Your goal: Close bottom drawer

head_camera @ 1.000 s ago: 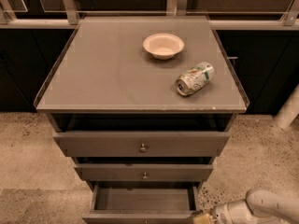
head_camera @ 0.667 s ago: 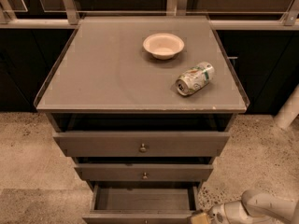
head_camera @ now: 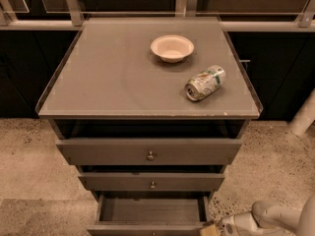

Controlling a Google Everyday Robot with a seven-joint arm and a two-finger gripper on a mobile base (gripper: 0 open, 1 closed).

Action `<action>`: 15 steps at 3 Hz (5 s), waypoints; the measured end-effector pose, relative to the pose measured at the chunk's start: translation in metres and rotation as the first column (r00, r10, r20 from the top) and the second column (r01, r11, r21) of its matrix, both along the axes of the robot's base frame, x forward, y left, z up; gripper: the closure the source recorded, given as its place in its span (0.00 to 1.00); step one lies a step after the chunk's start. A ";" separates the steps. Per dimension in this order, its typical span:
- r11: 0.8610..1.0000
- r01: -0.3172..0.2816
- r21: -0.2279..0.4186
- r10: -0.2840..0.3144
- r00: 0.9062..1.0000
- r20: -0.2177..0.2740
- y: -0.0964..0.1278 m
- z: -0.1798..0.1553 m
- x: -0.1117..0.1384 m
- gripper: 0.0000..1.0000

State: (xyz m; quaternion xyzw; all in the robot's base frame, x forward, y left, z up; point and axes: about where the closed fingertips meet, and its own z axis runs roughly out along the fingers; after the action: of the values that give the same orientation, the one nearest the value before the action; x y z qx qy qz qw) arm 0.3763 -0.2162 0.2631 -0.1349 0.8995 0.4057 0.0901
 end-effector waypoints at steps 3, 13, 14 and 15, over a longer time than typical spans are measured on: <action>0.992 0.122 0.036 -0.119 0.990 -0.082 -0.002 -0.069 0.017 1.00; 0.966 0.254 0.054 -0.255 0.967 0.023 0.077 -0.071 0.077 1.00; 0.966 0.254 0.054 -0.255 0.967 0.023 0.077 -0.071 0.077 1.00; 0.964 0.262 0.047 -0.264 0.964 0.041 0.082 -0.078 0.078 1.00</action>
Offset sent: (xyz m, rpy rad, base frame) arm 0.0275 -0.0057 -0.0808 0.0519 0.0927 -0.1188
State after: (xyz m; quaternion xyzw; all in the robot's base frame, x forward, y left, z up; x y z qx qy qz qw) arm 0.4543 -0.1338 0.1852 -0.0218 0.8985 0.4054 0.1670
